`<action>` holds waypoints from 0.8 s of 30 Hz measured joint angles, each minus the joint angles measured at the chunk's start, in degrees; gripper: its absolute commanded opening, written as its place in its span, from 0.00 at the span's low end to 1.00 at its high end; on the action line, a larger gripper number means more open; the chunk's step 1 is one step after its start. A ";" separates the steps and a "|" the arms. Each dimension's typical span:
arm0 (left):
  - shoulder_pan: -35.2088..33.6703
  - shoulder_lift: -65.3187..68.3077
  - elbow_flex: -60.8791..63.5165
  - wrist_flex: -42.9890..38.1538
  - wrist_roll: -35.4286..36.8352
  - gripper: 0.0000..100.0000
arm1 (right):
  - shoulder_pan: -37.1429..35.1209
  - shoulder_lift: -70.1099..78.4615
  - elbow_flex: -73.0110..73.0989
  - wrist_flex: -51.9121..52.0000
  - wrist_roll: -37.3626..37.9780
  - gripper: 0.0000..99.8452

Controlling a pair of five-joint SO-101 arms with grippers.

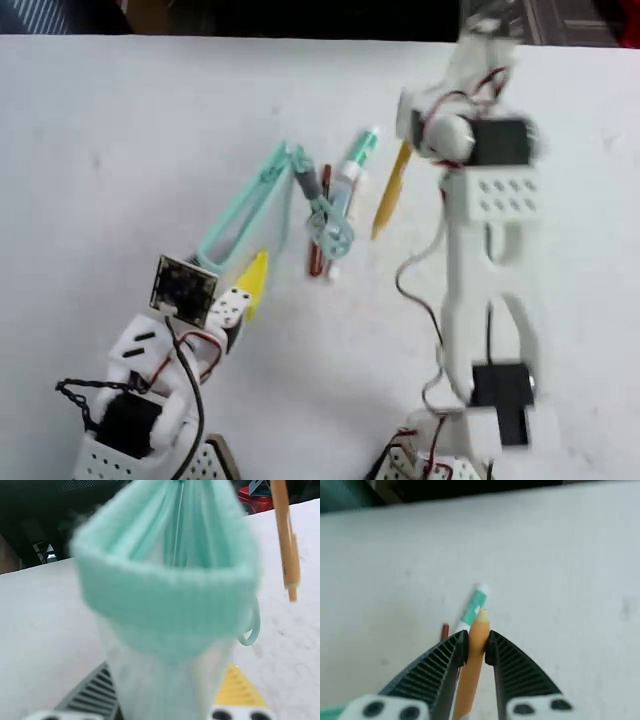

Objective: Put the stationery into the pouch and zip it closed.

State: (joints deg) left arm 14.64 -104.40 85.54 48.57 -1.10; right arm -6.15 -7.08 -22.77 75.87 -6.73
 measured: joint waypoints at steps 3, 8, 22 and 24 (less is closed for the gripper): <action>0.00 0.00 0.00 0.00 0.00 0.17 | 0.26 -8.88 -4.57 0.00 0.00 0.02; 0.00 0.00 0.00 0.00 0.00 0.17 | -2.73 -21.80 -6.59 0.00 0.00 0.02; 0.00 0.00 0.00 0.00 0.00 0.17 | -3.52 -39.21 -7.47 0.00 0.00 0.02; 0.00 0.00 0.00 0.00 0.00 0.17 | -3.43 -39.47 -7.47 0.00 0.00 0.02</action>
State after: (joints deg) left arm 14.64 -104.40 85.54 48.57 -1.10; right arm -9.58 -46.55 -30.24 75.87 -6.73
